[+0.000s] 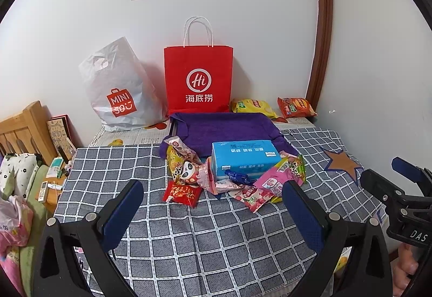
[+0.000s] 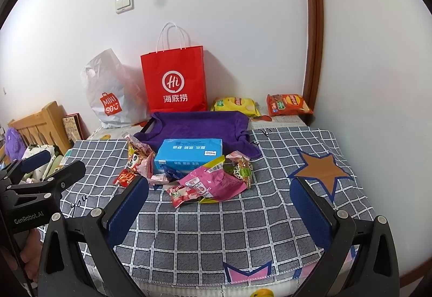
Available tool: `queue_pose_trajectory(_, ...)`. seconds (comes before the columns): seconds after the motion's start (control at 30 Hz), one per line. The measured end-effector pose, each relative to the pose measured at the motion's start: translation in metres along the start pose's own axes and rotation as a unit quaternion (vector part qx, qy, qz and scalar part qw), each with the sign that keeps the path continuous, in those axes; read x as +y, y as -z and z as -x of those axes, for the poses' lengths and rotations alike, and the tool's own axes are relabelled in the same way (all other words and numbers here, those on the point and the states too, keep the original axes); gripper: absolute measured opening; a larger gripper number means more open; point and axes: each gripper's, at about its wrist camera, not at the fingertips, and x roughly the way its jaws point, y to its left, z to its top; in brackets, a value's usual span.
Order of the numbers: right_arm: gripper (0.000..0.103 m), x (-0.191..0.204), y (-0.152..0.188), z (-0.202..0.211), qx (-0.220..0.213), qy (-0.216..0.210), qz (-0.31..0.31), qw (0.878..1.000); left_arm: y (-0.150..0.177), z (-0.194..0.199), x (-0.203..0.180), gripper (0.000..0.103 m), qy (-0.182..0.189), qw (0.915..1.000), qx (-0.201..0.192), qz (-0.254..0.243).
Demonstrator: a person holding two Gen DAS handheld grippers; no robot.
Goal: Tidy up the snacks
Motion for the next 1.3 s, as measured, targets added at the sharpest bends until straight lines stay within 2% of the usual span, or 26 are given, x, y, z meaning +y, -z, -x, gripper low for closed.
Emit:
queue_pose_trajectory(0.43, 0.103, -0.004, 0.001, -0.006, 0.011, -0.013, -0.017, 1.0, 0.001, -0.001, 0.0, 0.103, 0.0, 1.0, 0.0, -0.001)
queue_pose_trajectory(0.6, 0.103, -0.006, 0.002, -0.014, 0.021, 0.012, -0.005, 1.0, 0.001, -0.006, 0.002, 0.103, -0.003, 1.0, 0.0, -0.001)
queue_pose_trajectory(0.8, 0.103, -0.025, 0.007, -0.036, 0.045, 0.036, -0.044, 0.997, -0.001, -0.035, 0.008, 0.103, -0.004, 0.9998, 0.017, 0.002)
queue_pose_trajectory(0.87, 0.103, -0.034, 0.01, -0.044, 0.045, 0.026, -0.05, 0.997, -0.001, -0.045, 0.011, 0.103, -0.004, 0.9997, 0.025, 0.003)
queue_pose_trajectory(0.97, 0.103, -0.043, 0.014, -0.053, 0.039, 0.008, -0.046, 0.998, 0.002, -0.061, 0.013, 0.103, -0.001, 0.9993, 0.037, 0.002)
queue_pose_trajectory(1.17, 0.102, -0.057, 0.022, -0.087, 0.039, 0.025, -0.032, 0.998, 0.01, -0.098, 0.017, 0.102, -0.012, 0.9977, 0.066, -0.007)
queue_pose_trajectory(1.3, 0.094, -0.065, 0.025, -0.119, 0.065, 0.028, -0.031, 0.997, 0.014, -0.115, 0.015, 0.102, -0.02, 0.9966, 0.073, -0.03)
